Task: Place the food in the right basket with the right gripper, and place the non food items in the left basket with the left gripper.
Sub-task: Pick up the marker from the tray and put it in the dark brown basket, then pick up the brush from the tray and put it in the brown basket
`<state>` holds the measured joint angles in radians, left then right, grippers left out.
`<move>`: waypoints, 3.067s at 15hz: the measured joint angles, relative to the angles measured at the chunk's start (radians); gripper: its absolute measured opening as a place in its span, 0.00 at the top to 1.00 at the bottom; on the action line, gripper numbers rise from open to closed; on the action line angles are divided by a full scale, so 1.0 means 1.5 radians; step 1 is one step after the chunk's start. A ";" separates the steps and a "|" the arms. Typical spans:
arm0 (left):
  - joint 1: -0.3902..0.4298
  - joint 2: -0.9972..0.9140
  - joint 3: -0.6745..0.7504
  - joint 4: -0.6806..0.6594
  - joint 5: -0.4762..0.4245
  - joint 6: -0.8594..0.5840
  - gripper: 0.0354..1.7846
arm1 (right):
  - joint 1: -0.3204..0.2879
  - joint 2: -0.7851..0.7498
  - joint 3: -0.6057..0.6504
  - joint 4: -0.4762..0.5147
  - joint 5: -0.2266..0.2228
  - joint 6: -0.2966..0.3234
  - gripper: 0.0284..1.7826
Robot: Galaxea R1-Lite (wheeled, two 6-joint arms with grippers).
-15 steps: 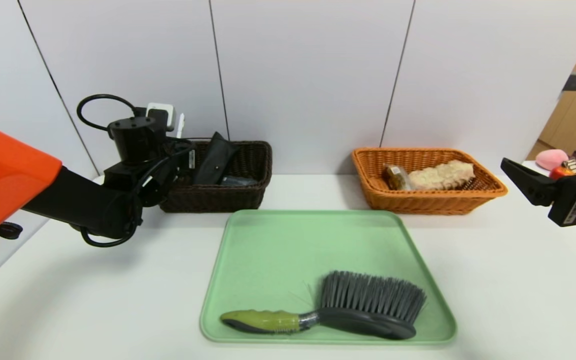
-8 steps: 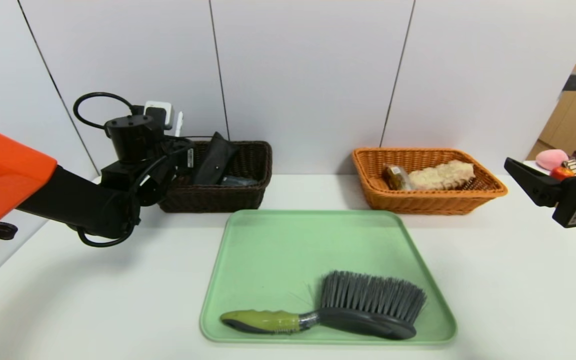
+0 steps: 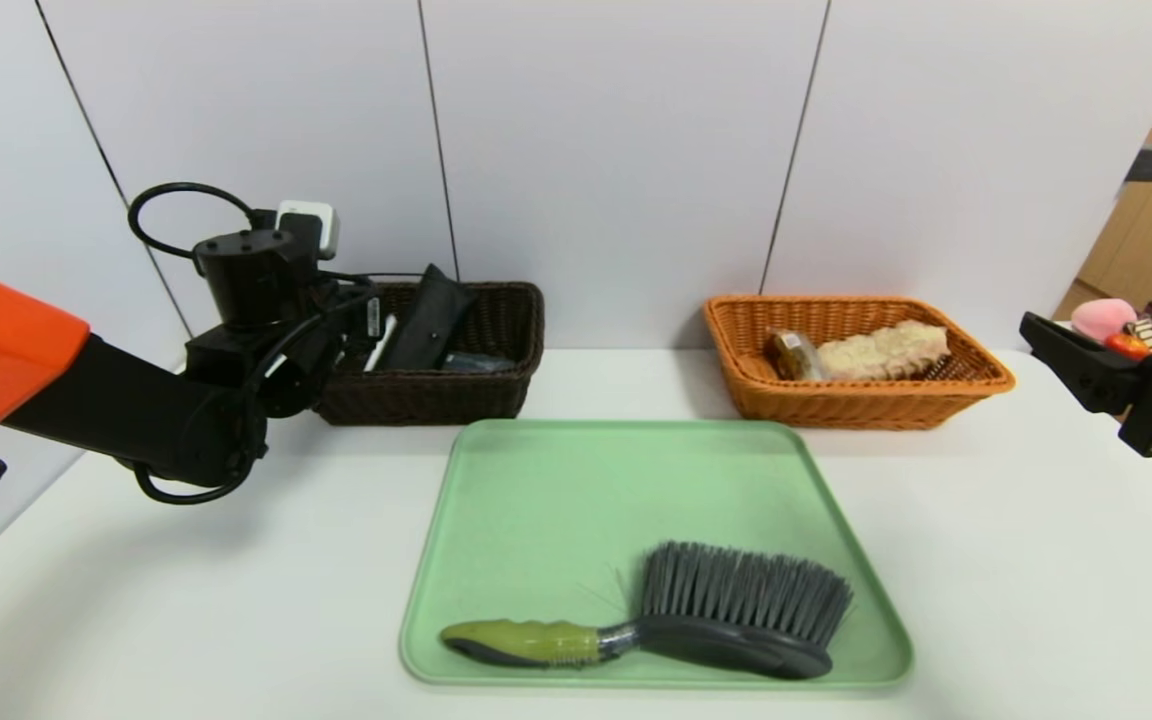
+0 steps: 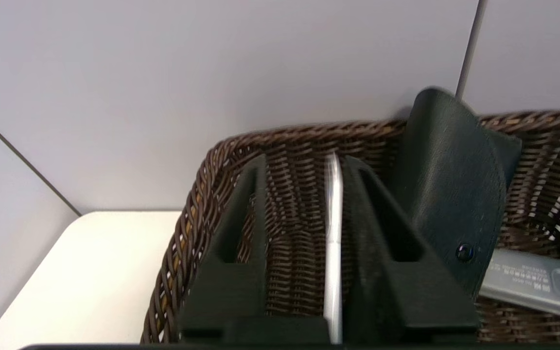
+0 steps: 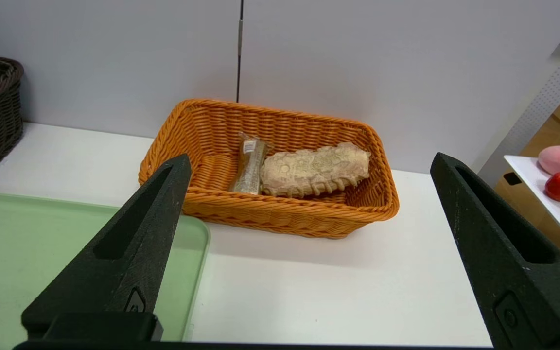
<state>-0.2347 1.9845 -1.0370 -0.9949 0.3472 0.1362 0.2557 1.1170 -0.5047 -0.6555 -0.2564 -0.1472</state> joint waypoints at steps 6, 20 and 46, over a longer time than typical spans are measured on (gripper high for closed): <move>-0.001 -0.022 0.010 -0.011 -0.013 0.015 0.31 | 0.000 -0.007 0.000 0.002 0.000 0.001 0.05; -0.177 -0.276 0.130 0.403 -0.426 0.414 0.09 | 0.000 -0.025 0.018 0.002 0.000 0.007 0.05; -0.360 -0.095 -0.161 0.888 -0.528 0.380 0.06 | 0.004 -0.080 0.037 -0.001 0.048 0.012 0.05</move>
<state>-0.7753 1.8415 -1.2781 0.3370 -0.4453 0.7066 0.2617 0.9966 -0.4494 -0.6566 -0.1847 -0.1298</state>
